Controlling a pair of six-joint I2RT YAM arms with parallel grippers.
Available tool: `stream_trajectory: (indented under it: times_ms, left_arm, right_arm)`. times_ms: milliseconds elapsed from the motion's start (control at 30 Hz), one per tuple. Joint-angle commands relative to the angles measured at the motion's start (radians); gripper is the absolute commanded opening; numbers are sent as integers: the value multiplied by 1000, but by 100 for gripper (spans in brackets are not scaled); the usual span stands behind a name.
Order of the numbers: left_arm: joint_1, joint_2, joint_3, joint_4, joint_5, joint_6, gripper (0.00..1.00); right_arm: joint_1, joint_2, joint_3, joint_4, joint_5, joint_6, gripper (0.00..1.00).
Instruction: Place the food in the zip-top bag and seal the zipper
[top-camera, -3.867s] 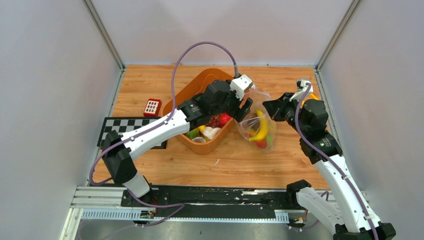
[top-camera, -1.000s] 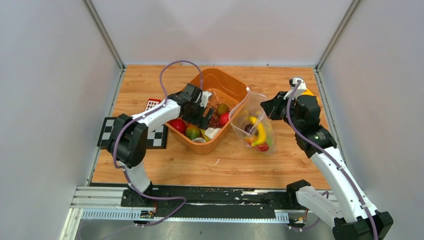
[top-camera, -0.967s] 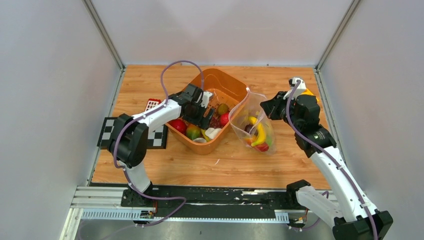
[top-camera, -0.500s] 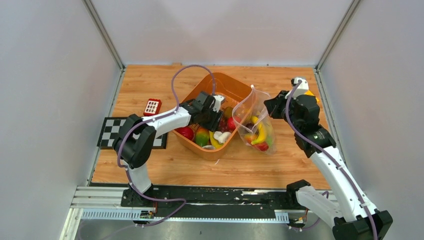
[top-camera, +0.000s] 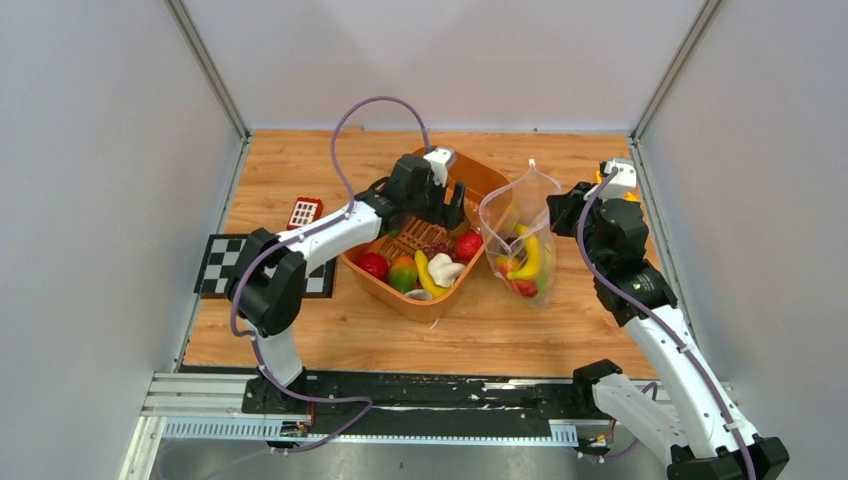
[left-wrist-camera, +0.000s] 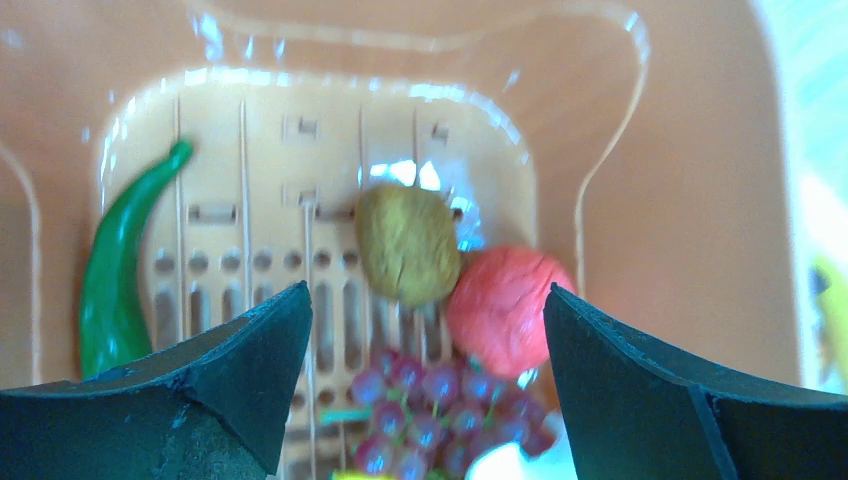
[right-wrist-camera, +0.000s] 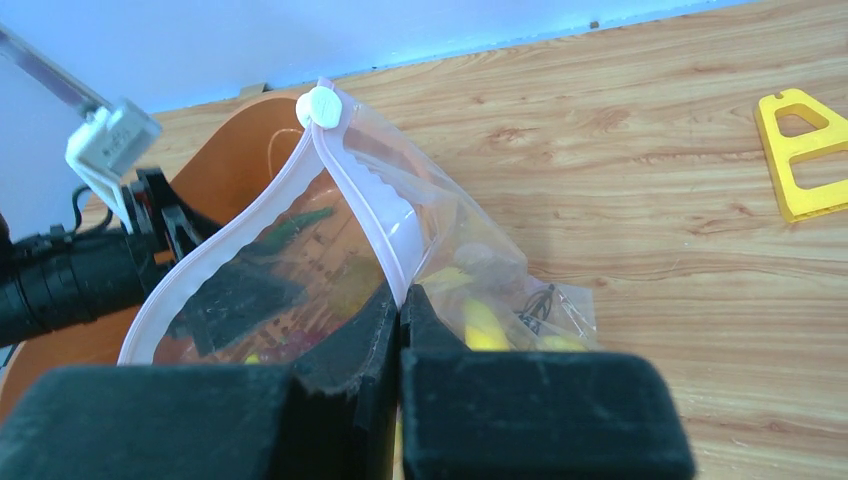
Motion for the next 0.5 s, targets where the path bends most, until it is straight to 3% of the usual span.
stream_trajectory:
  times_ms: [0, 233, 467]
  left_arm:
    - [6, 93, 117, 115, 62, -42, 92]
    - [7, 239, 205, 55, 47, -19, 91]
    - [4, 186, 137, 48, 45, 2, 93]
  right_arm:
    - [-4, -8, 7, 61, 39, -1, 0]
    - [-4, 4, 13, 57, 8, 1, 0]
    - [-4, 22, 11, 62, -17, 11, 0]
